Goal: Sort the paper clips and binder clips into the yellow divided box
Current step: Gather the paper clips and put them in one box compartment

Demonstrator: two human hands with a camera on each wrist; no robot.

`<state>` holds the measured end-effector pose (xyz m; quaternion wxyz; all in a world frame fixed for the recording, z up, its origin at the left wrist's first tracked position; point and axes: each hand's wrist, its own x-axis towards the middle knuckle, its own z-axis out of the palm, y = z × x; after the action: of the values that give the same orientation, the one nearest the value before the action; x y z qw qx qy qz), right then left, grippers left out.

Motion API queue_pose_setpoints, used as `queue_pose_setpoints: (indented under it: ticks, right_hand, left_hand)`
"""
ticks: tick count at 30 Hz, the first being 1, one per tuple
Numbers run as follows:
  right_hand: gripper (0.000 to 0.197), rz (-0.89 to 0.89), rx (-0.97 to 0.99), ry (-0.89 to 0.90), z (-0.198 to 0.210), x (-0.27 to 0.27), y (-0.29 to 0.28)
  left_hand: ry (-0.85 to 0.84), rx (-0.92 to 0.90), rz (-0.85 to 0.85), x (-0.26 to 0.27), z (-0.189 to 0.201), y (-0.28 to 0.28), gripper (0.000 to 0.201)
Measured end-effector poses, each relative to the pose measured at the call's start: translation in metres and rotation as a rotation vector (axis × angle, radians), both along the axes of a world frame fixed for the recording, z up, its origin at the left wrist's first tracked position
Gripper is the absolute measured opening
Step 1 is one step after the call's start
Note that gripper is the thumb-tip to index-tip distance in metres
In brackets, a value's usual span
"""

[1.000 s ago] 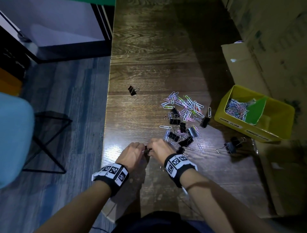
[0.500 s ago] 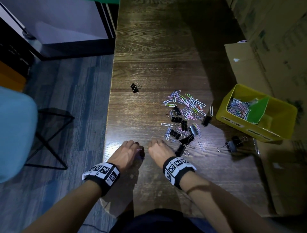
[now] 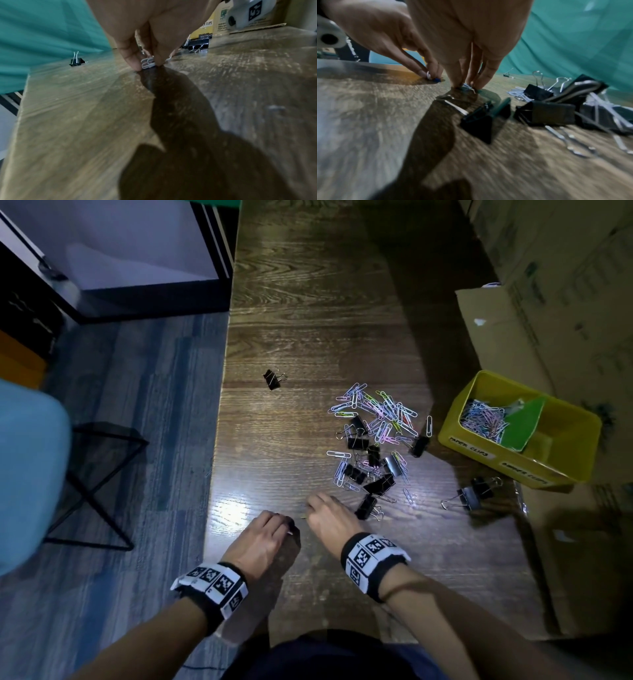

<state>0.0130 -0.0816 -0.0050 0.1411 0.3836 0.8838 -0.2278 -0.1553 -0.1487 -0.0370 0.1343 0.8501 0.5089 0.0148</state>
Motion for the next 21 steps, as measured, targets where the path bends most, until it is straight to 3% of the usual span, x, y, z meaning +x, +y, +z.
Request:
queue_pose_setpoints:
  ticks: [6,9,13,18,21]
  right_hand:
    - [0.026,-0.093,-0.055,0.009,0.016,-0.01,0.009]
    - [0.024,-0.117,-0.105,-0.05,0.026,-0.012,0.012]
    - [0.022,-0.195,-0.112,-0.113,0.035,-0.018,0.018]
    - [0.023,-0.268,-0.129,-0.019,0.029,-0.02,0.015]
    - [0.023,-0.211,-0.083,-0.047,0.025,-0.022,0.009]
  left_hand:
    - [0.05,0.025,-0.021,0.0,0.005,0.008,0.008]
    - [0.008,-0.023,0.05,0.002,0.008,0.009,0.023]
    - [-0.04,-0.046,0.148,0.002,0.01,0.01,0.021]
    - [0.05,-0.051,-0.003,-0.002,0.003,0.008,0.017]
    - [0.066,-0.094,0.021,0.0,-0.001,0.005,0.019]
